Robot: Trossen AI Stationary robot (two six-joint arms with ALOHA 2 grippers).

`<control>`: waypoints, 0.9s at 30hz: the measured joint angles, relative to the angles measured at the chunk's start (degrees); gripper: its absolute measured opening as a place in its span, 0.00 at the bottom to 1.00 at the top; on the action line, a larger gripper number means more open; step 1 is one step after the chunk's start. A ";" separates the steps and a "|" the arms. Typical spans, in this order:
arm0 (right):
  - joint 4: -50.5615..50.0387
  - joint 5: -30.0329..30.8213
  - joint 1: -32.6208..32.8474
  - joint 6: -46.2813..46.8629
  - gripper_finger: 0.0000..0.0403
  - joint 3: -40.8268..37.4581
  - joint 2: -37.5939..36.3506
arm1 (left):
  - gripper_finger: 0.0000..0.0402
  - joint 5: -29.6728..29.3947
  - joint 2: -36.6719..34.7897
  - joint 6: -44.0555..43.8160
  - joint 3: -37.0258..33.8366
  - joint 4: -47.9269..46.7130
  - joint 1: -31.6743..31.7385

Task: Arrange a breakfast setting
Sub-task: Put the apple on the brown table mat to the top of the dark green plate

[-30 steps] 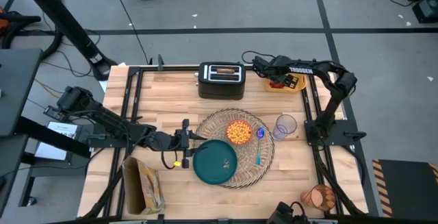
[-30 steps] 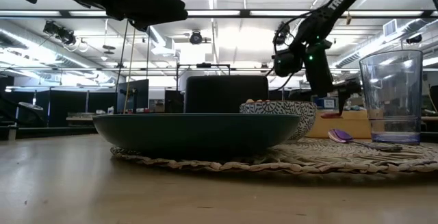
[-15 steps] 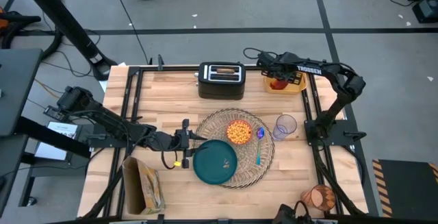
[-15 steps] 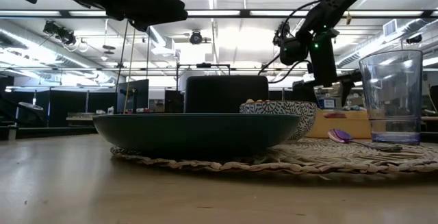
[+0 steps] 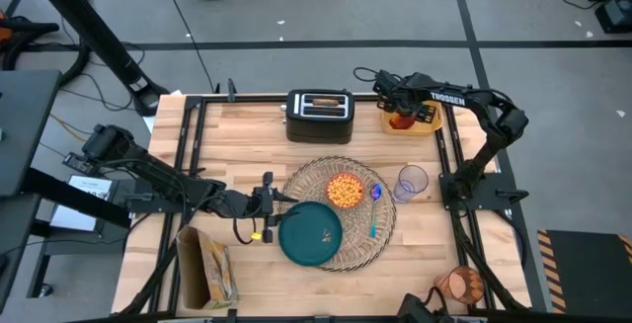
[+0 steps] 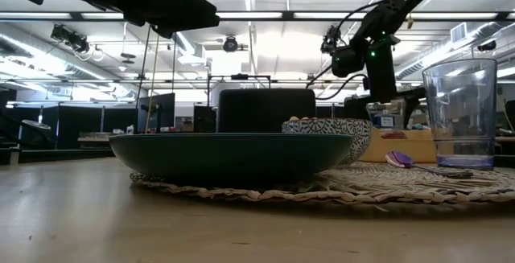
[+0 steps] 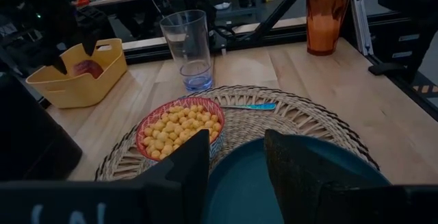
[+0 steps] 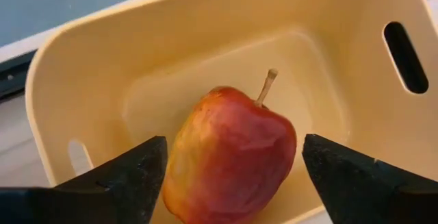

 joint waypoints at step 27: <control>3.66 -0.37 -2.20 4.22 0.98 0.07 8.35 | 0.37 -0.02 0.00 -0.06 0.00 0.03 0.00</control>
